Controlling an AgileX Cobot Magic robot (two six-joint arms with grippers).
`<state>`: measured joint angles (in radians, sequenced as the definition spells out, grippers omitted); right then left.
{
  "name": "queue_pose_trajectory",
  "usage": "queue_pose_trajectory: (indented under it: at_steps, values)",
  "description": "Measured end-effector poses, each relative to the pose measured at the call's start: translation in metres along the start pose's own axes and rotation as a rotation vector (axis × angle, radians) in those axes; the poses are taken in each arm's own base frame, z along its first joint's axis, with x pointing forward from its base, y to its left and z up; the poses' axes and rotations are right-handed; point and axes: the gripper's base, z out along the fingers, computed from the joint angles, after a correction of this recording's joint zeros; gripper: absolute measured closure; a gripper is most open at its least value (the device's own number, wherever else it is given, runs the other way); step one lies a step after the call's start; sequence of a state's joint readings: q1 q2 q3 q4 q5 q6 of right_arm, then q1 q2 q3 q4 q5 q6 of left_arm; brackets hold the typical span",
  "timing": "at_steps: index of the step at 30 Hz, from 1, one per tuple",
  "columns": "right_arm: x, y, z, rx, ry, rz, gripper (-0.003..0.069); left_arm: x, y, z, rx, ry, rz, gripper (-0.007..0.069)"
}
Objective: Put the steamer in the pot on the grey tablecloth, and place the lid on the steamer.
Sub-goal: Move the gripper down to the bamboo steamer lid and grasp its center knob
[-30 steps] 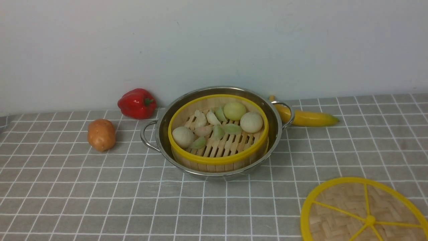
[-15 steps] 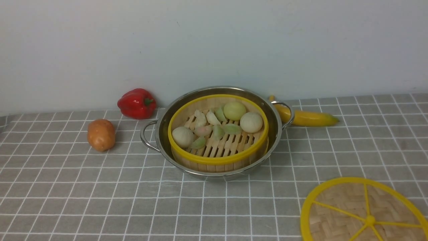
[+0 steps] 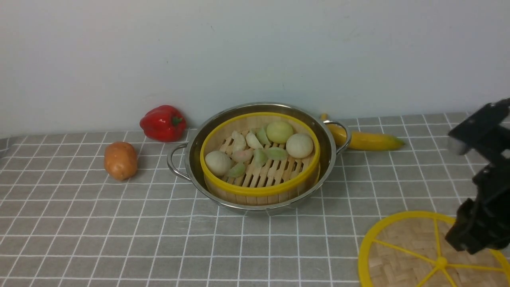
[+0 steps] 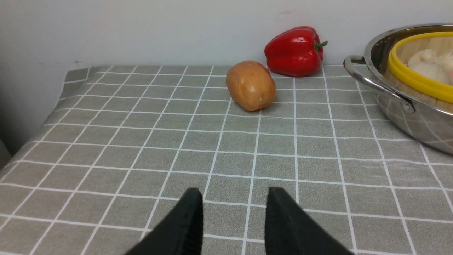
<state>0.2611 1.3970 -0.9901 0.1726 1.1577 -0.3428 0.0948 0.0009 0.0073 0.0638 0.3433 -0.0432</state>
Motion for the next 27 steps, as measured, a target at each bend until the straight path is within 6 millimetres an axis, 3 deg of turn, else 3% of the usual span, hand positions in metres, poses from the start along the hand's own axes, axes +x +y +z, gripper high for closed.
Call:
queue_pose_trajectory:
  at_steps: [7,12,27]
  values:
    - [-0.014,0.000,0.047,0.021,0.159,0.020,0.0416,0.000,0.000,0.000,0.000,0.000,0.000,0.0382]
    - [-0.017,-0.007,0.065,0.051,0.198,0.028,0.0416,0.000,0.000,0.000,0.000,0.000,0.000,0.0382]
    - [-0.022,-0.014,0.075,0.106,0.173,0.036,0.0416,0.000,0.000,0.000,0.000,0.000,0.000,0.0382]
